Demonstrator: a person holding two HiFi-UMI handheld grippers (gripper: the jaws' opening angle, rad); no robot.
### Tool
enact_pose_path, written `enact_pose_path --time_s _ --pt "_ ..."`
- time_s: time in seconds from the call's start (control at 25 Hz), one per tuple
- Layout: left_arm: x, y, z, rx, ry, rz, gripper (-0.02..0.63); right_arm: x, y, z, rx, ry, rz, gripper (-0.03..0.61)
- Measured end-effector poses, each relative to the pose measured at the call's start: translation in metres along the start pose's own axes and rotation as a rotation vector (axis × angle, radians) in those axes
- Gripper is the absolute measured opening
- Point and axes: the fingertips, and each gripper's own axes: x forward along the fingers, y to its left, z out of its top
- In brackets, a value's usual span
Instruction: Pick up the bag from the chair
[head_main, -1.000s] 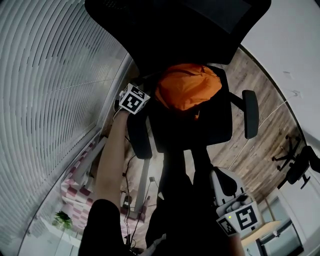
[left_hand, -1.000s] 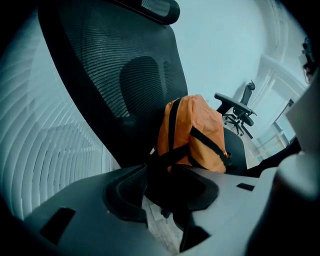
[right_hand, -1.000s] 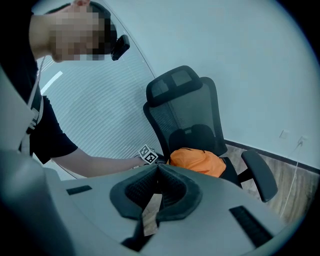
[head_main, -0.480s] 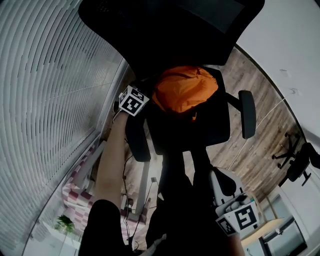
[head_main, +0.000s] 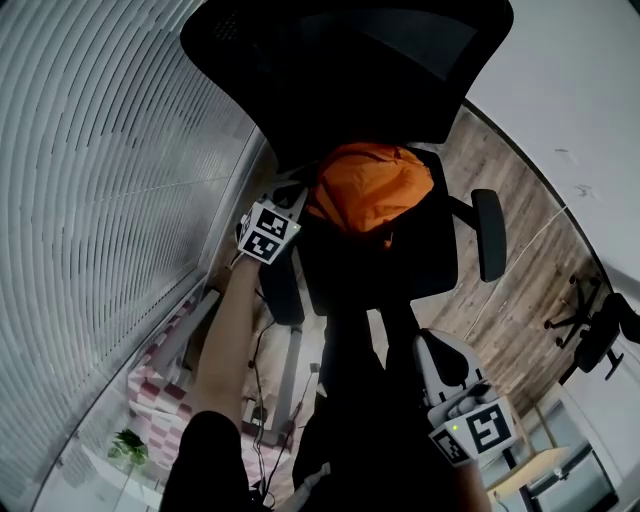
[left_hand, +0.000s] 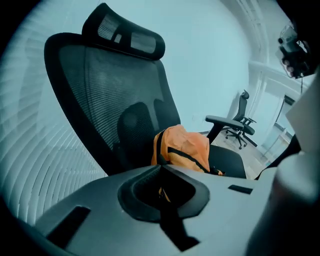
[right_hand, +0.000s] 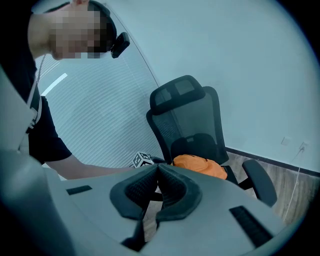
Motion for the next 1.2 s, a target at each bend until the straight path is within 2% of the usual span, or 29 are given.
enact_pose_path --time_s 0.28,0.56,0.72,0.92,1.08,1.2 --pt "-0.032 -0.027 0.037 -0.036 -0.139 -0.022 0.035 -0.011 0.012 0.009 -0.028 -0.049 0.012 0.018" --pt "-0.057 -0.079 0.081 -0.009 -0.227 -0.083 0.035 -0.031 0.022 0.022 -0.049 -0.112 0.015 0.018" --pt "-0.068 -0.101 0.095 -0.019 -0.263 -0.105 0.035 -0.044 0.025 0.026 -0.049 -0.156 0.009 0.018" --pt "-0.079 -0.121 0.114 -0.065 -0.299 -0.114 0.034 -0.064 0.019 0.033 -0.044 -0.209 -0.007 0.018" --pt "-0.093 -0.132 0.129 -0.146 -0.338 -0.121 0.035 -0.082 0.012 0.038 -0.03 -0.251 -0.019 0.018" --pt "-0.107 -0.139 0.133 -0.177 -0.357 -0.123 0.034 -0.092 0.012 0.04 -0.022 -0.292 -0.018 0.018"
